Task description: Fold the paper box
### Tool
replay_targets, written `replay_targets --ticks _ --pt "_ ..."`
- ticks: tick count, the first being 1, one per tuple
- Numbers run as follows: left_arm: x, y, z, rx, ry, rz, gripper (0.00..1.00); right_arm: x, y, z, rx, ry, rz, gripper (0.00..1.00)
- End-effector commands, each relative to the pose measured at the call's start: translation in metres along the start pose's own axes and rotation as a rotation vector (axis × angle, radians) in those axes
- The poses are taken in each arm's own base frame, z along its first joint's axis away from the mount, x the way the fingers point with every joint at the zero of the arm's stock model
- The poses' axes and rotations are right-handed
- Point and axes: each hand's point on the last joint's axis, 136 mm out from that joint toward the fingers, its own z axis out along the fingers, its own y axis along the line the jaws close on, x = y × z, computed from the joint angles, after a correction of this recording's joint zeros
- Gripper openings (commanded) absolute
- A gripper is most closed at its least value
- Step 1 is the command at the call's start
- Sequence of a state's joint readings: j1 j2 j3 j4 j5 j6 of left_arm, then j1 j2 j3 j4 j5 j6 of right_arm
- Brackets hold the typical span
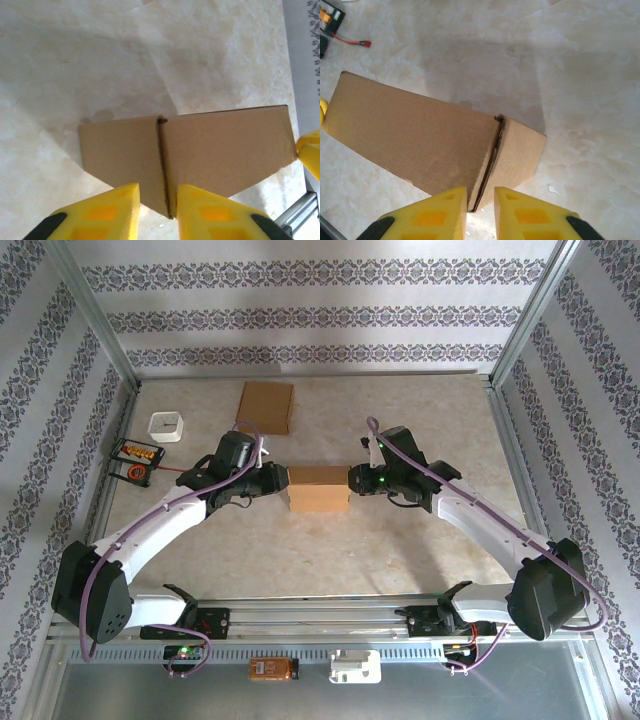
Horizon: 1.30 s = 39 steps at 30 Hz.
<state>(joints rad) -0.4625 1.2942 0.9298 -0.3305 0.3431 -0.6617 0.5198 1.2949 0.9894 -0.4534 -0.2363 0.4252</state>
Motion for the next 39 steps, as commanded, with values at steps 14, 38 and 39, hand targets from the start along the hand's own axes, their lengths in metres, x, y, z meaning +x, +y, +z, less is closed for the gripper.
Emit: replay_targets --ticks 14,38,39 --pt "0.004 0.005 0.003 0.004 0.014 -0.027 0.48 0.004 -0.012 0.023 0.052 0.061 0.016 0.39" --pt "0.09 0.002 -0.018 0.119 0.19 -0.028 0.32 0.119 -0.014 -0.017 0.097 0.182 0.069 0.36" --pt "0.091 0.001 -0.021 0.129 0.179 -0.014 0.37 0.12 -0.012 -0.02 0.085 0.173 0.081 0.39"
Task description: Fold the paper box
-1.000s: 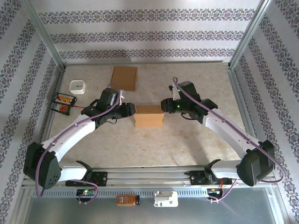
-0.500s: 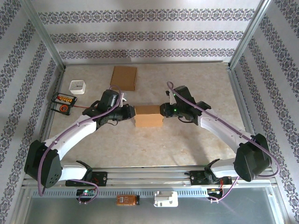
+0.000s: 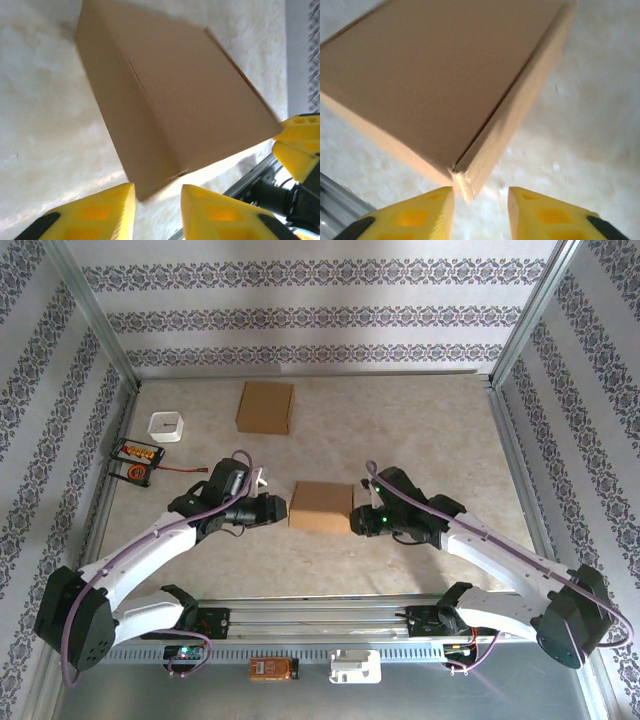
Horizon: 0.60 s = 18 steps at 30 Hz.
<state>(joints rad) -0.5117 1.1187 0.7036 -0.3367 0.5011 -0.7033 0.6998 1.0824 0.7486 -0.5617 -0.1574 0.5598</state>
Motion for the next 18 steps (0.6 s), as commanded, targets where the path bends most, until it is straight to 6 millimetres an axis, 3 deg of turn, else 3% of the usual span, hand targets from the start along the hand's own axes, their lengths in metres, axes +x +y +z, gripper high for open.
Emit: replay_targets --ticks 1,5,10,14,18 --pt "0.011 -0.006 -0.008 0.02 -0.01 0.031 0.41 0.014 -0.008 -0.011 0.02 -0.002 0.078 0.43" --pt "0.016 0.0 -0.007 0.012 -0.04 0.053 0.54 -0.002 -0.01 -0.019 -0.004 -0.14 0.141 0.57" --pt "0.018 0.006 0.006 -0.023 -0.056 0.073 0.83 -0.006 -0.022 -0.004 -0.01 -0.207 0.255 0.68" --pt "0.012 -0.008 0.023 0.04 -0.095 0.098 0.9 -0.002 -0.004 0.018 -0.125 -0.14 0.297 0.73" --pt "0.008 -0.008 0.041 0.016 -0.069 0.147 0.92 0.005 0.016 0.037 -0.227 -0.042 0.318 0.75"
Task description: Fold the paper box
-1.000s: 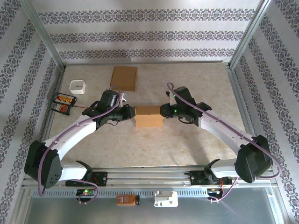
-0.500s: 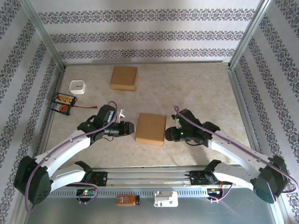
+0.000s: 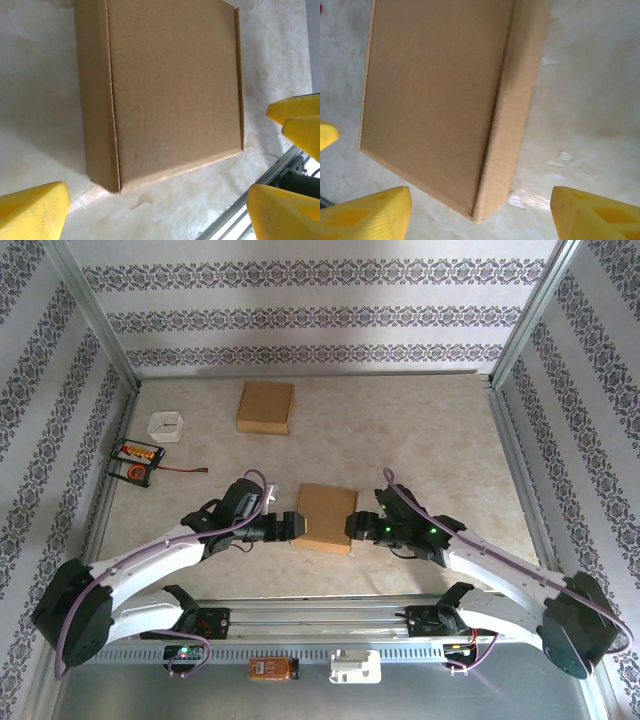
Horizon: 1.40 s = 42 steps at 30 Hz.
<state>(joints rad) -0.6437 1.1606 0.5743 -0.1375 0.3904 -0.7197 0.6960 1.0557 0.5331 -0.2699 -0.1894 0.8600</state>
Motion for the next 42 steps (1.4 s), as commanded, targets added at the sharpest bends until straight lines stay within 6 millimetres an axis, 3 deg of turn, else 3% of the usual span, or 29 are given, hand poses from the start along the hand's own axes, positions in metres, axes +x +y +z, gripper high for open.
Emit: replay_targets --ticks 1,5,9,11,15,21,32,42 --pt "-0.02 -0.014 0.011 0.024 -0.058 0.074 0.92 0.003 0.027 0.012 -0.141 0.049 0.044 0.75" --pt "-0.023 -0.011 0.028 0.014 -0.051 0.076 0.85 0.003 0.027 0.027 -0.155 0.054 0.076 0.66" --pt "-0.026 -0.016 0.042 0.042 -0.055 0.053 0.63 -0.002 0.022 0.035 -0.117 0.032 0.074 0.53" --pt "-0.028 -0.016 0.049 0.037 -0.051 0.034 0.53 -0.009 0.016 0.039 -0.082 0.003 0.062 0.43" --pt "-0.04 -0.011 0.062 -0.024 -0.049 0.033 0.41 -0.032 0.014 0.045 -0.047 -0.063 0.036 0.39" --pt "-0.1 -0.007 0.085 -0.135 -0.18 0.064 0.35 -0.094 0.011 0.057 -0.03 -0.168 0.017 0.4" --pt "-0.224 -0.003 0.133 -0.216 -0.338 0.114 0.34 -0.203 0.006 0.111 0.018 -0.197 -0.029 0.39" --pt "-0.288 0.027 0.173 -0.227 -0.408 0.094 0.34 -0.282 0.01 0.154 -0.018 -0.22 -0.024 0.4"
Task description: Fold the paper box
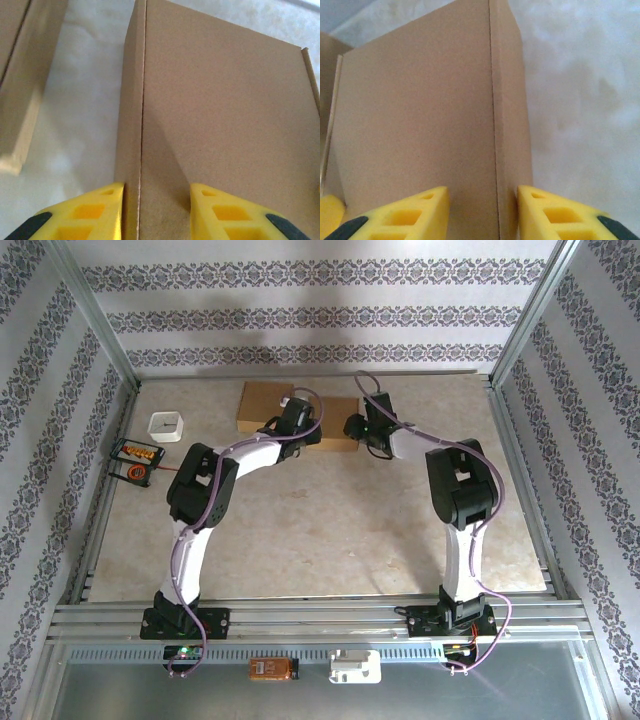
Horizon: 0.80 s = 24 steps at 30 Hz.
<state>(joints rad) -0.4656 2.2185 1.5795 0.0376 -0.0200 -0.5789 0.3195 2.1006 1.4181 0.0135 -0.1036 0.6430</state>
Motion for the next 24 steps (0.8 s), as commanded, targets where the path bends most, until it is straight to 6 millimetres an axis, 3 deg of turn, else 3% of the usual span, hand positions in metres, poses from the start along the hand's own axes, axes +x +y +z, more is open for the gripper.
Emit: replay_targets --ticks 1,7,11,14,17,21,24 --pt "0.005 -0.038 0.02 0.133 0.011 0.036 0.34 0.024 0.047 0.019 -0.163 0.124 -0.051 0.39" --pt "-0.013 -0.03 0.043 0.114 -0.012 0.016 0.34 0.001 0.048 0.031 -0.139 0.106 -0.087 0.41" --pt "-0.02 -0.024 0.05 0.119 -0.012 -0.01 0.37 -0.006 0.046 0.028 -0.129 0.104 -0.106 0.44" --pt "-0.023 -0.023 0.05 0.132 -0.007 -0.023 0.43 -0.015 0.053 0.017 -0.131 0.091 -0.139 0.5" --pt "-0.029 -0.025 0.046 0.14 -0.02 -0.019 0.55 -0.03 0.059 0.002 -0.129 0.06 -0.169 0.57" --pt "-0.042 -0.029 0.032 0.152 -0.048 -0.006 0.67 -0.052 0.066 -0.024 -0.113 -0.001 -0.195 0.7" --pt "-0.054 -0.031 0.019 0.158 -0.08 -0.007 0.7 -0.064 0.076 -0.044 -0.127 -0.041 -0.228 0.78"
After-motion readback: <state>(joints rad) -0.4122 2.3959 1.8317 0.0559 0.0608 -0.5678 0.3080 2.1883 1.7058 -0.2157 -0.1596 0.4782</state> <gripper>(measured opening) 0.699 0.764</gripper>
